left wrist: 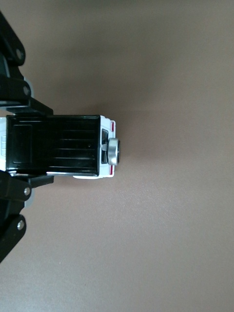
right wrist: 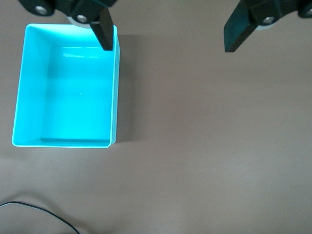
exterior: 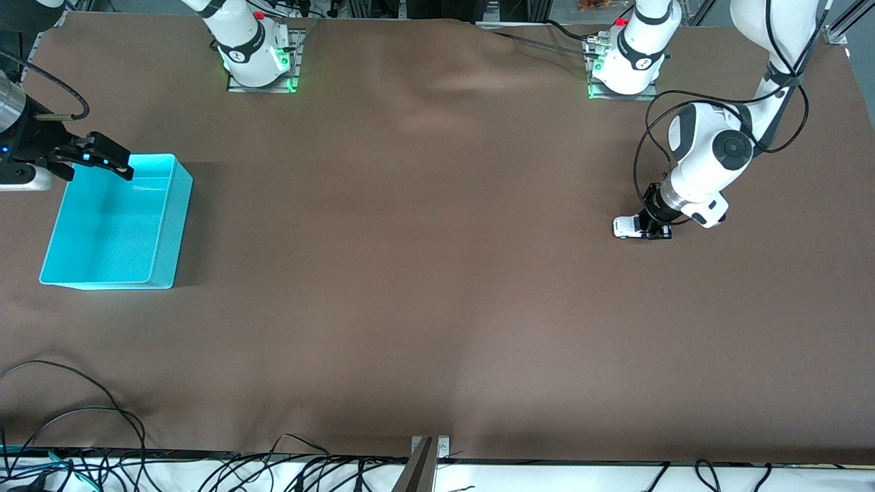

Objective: Wind and store white jeep toy

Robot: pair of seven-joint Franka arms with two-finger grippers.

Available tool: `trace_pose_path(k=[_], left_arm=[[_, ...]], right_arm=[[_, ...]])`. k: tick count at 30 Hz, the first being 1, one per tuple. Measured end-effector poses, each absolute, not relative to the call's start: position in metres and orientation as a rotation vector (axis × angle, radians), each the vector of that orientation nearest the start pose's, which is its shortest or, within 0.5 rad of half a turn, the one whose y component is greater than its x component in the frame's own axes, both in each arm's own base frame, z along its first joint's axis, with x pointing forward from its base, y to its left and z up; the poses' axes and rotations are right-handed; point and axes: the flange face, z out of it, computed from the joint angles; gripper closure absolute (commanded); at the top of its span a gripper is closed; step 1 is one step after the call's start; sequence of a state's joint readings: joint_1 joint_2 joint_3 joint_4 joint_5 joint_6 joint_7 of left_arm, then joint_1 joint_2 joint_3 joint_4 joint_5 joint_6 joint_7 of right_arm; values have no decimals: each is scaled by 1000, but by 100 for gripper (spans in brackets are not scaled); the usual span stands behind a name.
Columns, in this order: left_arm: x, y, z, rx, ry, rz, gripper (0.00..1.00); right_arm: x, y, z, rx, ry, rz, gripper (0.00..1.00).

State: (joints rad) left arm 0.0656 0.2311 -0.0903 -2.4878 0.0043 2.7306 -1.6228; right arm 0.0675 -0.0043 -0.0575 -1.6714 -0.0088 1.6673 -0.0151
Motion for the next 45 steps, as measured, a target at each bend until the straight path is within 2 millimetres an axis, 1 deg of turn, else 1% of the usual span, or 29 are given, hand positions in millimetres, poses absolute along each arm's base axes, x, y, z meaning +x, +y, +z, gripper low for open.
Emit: trace_pose_path(k=[6, 10, 13, 16, 21, 24, 26, 32, 37, 45], left_arm=[[475, -17, 202, 2214, 2220, -15, 86], [480, -25, 214, 2259, 2217, -31, 86], [483, -42, 224, 2271, 2220, -28, 86], [481, -62, 230, 2266, 2236, -9, 86], [473, -99, 228, 2246, 2275, 10, 86], [468, -116, 225, 2229, 2296, 5, 87], [466, -123, 223, 2220, 2303, 0, 87], [465, -132, 215, 2162, 2329, -8, 87], [462, -141, 206, 2157, 2325, -27, 87], [462, -145, 200, 2149, 2312, -36, 87]], right_arm=[[559, 5, 588, -3150, -41, 0, 0], [559, 5, 588, -3150, -41, 0, 0], [559, 5, 588, -3150, -40, 0, 0], [559, 5, 588, -3150, -40, 0, 0], [559, 5, 588, -3150, -40, 0, 0], [559, 5, 588, -3150, -40, 0, 0], [559, 5, 588, -3150, -40, 0, 0], [559, 5, 588, -3150, -40, 0, 0], [559, 5, 588, -3150, -40, 0, 0], [559, 5, 588, -3150, -40, 0, 0]])
